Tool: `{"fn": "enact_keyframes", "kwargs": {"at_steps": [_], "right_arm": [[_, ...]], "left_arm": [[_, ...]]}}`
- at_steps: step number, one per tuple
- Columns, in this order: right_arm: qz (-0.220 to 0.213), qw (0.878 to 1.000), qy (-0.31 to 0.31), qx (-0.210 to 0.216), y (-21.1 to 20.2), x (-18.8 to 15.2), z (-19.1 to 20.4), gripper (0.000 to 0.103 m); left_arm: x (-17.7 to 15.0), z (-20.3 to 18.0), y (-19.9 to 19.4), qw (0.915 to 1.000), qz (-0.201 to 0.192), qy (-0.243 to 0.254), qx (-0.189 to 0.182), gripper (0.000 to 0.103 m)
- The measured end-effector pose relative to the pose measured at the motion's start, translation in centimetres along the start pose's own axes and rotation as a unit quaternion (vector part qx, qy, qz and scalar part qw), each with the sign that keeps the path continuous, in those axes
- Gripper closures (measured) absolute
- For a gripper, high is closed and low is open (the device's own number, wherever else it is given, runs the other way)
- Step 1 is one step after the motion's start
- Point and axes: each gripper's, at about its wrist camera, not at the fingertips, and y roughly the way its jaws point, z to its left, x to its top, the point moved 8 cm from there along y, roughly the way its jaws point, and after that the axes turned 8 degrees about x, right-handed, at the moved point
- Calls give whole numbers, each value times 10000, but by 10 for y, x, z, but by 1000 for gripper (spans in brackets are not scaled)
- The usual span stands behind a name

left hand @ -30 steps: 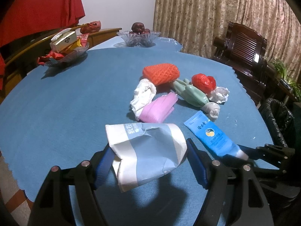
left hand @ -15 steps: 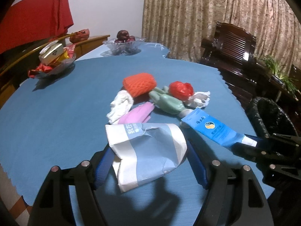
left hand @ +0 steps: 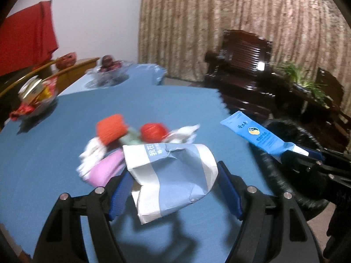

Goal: Collect trash
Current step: 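Carry packet and tube over the bin and open both tools to drop them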

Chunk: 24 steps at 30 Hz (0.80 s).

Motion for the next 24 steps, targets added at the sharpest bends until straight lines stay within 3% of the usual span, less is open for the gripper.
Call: {"fn": "enact_keyframes", "kwargs": {"at_steps": [6,14,24], "right_arm": [[-311,9976,216,-582,-44,7,-59,75],[-425,9894,543,-1281,-91,-11,-134,75],[-286,9800,978,-1711,-102,-43,-200,74]], "left_arm": [[25,-69,1,9982,-197,228,-519,30],[43,-170,9,9894,-326,628,-1266,30],[51,-255,24,9791,-298,977,-1759,30]]}}
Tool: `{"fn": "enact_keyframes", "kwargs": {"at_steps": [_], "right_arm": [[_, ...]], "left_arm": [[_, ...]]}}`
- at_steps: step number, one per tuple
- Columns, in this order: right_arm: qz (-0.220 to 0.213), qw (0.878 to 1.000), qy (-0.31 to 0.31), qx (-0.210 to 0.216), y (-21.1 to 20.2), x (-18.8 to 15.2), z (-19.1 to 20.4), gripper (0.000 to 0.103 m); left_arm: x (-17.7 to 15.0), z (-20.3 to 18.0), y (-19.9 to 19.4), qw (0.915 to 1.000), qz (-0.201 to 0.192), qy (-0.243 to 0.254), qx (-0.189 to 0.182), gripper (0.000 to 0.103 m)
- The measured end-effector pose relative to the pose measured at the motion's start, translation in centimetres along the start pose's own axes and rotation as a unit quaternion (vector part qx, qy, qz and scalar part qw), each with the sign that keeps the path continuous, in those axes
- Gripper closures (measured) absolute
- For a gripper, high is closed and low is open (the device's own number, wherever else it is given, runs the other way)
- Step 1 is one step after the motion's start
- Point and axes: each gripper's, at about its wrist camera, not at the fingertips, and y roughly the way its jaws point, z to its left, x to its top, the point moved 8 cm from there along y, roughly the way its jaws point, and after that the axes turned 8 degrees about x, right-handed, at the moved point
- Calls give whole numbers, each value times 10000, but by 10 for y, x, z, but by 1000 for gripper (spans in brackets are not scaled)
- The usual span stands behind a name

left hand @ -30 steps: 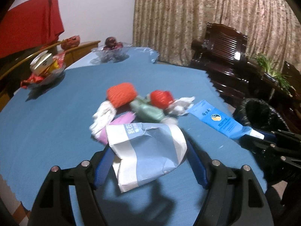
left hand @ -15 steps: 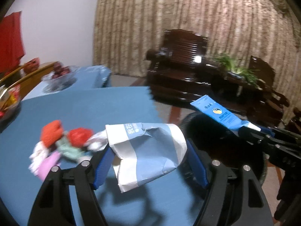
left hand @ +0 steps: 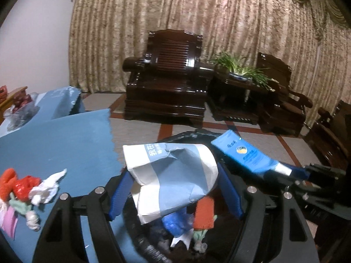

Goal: Collect trash
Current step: 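Carry packet and tube over the bin and open both tools to drop them, then move both tools back to the remaining trash on the table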

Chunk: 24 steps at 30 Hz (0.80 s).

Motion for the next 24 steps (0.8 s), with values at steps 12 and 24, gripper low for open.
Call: {"fn": "enact_keyframes", "kwargs": {"at_steps": [12,24], "right_arm": [[-106,9983,181,-546,-5,-17,-30,18],[-308,9994,-82,-105,-11,2,32,7]], "left_arm": [[4,-5,8,9993,187,-68,-313,13],[0,87,-52,9970,-188,-555,497,12]]}}
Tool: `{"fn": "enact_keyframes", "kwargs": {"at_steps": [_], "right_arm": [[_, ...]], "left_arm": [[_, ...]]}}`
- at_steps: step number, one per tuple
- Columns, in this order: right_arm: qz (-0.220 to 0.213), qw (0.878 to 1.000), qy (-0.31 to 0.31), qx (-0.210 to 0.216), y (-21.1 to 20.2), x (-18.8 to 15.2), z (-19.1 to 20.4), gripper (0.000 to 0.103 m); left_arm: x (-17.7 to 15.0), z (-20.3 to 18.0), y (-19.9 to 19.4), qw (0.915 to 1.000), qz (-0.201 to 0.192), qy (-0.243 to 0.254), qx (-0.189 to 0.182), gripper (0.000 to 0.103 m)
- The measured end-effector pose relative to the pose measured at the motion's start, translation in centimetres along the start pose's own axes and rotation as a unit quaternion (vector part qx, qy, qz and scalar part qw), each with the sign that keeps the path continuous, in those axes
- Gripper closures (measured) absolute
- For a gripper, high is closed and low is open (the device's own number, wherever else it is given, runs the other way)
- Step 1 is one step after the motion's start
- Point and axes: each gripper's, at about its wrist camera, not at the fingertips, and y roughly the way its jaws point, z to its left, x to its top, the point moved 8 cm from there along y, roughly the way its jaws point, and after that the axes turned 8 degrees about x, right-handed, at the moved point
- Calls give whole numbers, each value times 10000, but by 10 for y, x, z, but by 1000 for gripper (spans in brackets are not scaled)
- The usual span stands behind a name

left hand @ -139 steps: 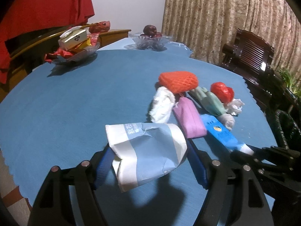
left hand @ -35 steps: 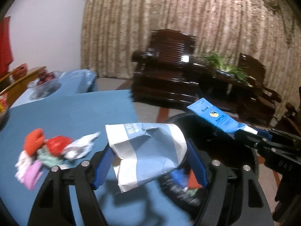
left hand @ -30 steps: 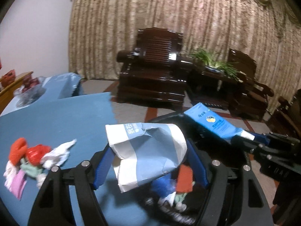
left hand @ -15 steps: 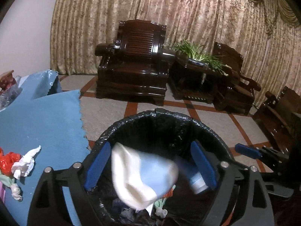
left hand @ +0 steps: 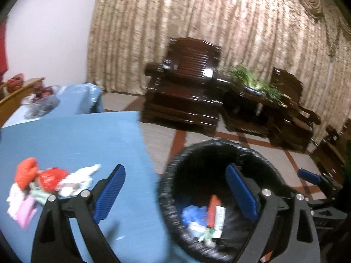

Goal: Collect trash
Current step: 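Move both tools back to the remaining trash on the table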

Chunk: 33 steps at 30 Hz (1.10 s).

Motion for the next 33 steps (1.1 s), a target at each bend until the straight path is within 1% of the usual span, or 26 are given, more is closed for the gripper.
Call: {"fn": "enact_keyframes", "kwargs": {"at_steps": [6,10,15,18,23,27,33], "right_arm": [[61,9986,-277,443,18,8,58,6],[123,9962,-483,718,29,11,99,6],[187,9918,-766,1006,45,10,149,6],[269,9890,-878,1157,59,8,178,6],[402,9858,-981,1304,84,1,212,6],[525,9843,-1027,1336,105,-5,230,6],[713,9810,-1078,1444,132,-17,252,6]], "left_arm": [[-14,69,-31,9973,-83,-106,720,11],[-33,117,-48,9924,-18,-221,1212,11],[-54,166,-62,9856,31,-367,1652,11],[-63,190,-68,9820,68,-488,1823,11],[-76,227,-72,9761,142,-642,2070,12],[-90,255,-68,9707,241,-750,2270,12],[-109,282,-56,9655,420,-837,2431,14]]}}
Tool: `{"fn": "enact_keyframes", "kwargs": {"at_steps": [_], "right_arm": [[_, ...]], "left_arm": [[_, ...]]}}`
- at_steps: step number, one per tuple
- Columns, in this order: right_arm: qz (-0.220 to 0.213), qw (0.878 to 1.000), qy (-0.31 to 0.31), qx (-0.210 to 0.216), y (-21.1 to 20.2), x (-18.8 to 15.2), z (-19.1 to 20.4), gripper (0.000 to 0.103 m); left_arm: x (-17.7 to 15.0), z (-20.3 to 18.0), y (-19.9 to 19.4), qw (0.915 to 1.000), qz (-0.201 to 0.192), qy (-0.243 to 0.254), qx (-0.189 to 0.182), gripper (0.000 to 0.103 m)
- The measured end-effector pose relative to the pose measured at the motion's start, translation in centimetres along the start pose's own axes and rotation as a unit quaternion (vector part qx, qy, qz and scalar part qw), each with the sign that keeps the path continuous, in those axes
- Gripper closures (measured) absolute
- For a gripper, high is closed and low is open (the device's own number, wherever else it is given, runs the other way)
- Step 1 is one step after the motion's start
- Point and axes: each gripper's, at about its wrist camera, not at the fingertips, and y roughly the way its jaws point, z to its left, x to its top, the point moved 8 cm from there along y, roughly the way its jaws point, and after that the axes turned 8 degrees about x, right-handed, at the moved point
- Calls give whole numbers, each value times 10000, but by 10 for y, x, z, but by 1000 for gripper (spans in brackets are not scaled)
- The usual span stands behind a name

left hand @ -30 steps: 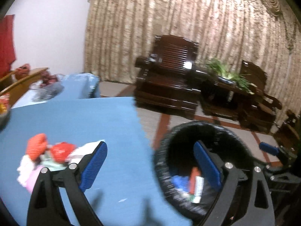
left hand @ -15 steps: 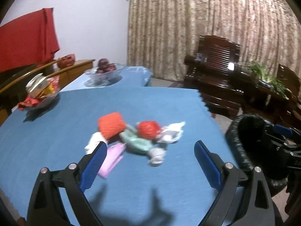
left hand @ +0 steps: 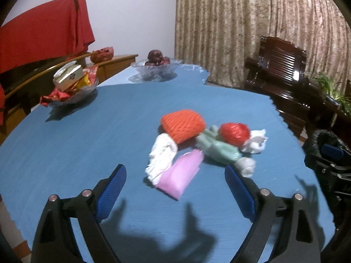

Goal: Collect trash
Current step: 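Move both tools back to the remaining trash on the table, then grasp the white cloth with the left tool while the right tool grasps the red plastic bag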

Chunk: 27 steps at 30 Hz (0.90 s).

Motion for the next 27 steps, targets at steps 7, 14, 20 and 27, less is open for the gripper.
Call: {"fn": "enact_keyframes", "kwargs": {"at_steps": [7,14,20,27], "right_arm": [[209,9995,-89,202,37,0,17,8],[293,9990,-151,299,59,6,23,21],[219,9989,-195,375,79,28,28,28],[316,9974,-367,533,107,44,42,39]], "left_arm": [[-11,8,20,9998,197,-50,33,19],[-12,18,35,9994,274,-203,75,20],[5,19,51,9994,222,-258,69,21],[13,19,75,9991,329,-273,68,24]]}}
